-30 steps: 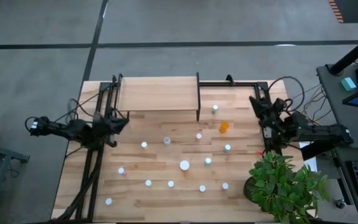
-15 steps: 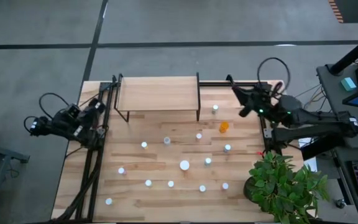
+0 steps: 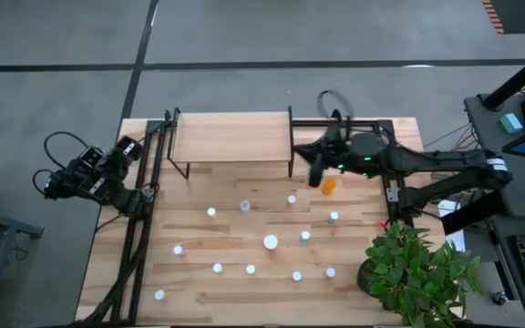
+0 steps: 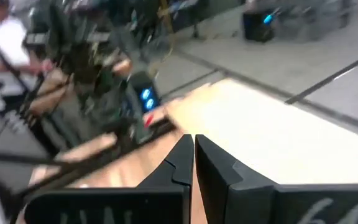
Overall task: Pick and place medicine bottles onto shelf by color
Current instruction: Put the white pill bottle on the shelf
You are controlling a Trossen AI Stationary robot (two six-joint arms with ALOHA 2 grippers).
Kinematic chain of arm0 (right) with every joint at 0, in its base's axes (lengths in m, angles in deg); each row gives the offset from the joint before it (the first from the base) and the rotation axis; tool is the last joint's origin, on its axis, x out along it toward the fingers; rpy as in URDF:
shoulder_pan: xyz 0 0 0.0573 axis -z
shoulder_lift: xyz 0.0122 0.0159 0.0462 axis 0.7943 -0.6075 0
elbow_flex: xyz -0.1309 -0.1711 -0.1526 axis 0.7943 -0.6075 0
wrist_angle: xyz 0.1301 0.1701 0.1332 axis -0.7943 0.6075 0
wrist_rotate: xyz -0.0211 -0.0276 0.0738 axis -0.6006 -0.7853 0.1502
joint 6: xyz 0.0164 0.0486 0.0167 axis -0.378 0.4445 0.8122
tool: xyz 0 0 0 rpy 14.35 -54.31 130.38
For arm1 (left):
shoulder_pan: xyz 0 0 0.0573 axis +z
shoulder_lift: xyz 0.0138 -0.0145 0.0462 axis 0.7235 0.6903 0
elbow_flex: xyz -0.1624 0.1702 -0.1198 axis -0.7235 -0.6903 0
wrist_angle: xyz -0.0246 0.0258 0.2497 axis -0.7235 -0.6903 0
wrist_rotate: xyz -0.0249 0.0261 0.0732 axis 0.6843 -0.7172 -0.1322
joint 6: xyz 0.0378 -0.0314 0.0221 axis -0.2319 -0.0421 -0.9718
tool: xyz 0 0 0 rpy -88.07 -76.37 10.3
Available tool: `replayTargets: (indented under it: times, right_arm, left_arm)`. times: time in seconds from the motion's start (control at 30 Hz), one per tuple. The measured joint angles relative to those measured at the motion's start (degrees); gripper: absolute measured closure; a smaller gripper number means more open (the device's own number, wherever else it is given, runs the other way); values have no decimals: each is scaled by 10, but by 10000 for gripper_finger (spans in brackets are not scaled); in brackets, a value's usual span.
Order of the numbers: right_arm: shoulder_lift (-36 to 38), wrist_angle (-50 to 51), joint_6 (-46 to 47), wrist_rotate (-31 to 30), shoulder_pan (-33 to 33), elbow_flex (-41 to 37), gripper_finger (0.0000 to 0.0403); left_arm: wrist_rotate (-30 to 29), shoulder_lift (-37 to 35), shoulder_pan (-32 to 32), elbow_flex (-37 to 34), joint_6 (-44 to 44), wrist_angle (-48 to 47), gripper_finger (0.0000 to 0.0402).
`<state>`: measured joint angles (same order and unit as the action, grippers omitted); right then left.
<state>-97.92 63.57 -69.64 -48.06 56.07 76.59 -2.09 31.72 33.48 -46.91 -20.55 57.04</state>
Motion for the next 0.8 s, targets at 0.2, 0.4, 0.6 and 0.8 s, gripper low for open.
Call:
replayTargets:
  times: [0.2, 0.4, 0.6, 0.8]
  right_arm:
    - [-100, 24, -29, 51, -8, 90, 394]
    - [-200, 212, -104, 172, -33, 213, 394]
    - [-301, 330, -200, 179, -56, 310, 394]
    - [-410, 346, -92, 177, -48, 386, 393]
  left_arm:
    - [-5, 0, 0, 0, 0, 0, 402]
    - [-5, 0, 0, 0, 0, 0, 402]
    - [-13, 0, 0, 0, -6, 0, 402]
    - [-19, 0, 0, 0, -6, 0, 402]
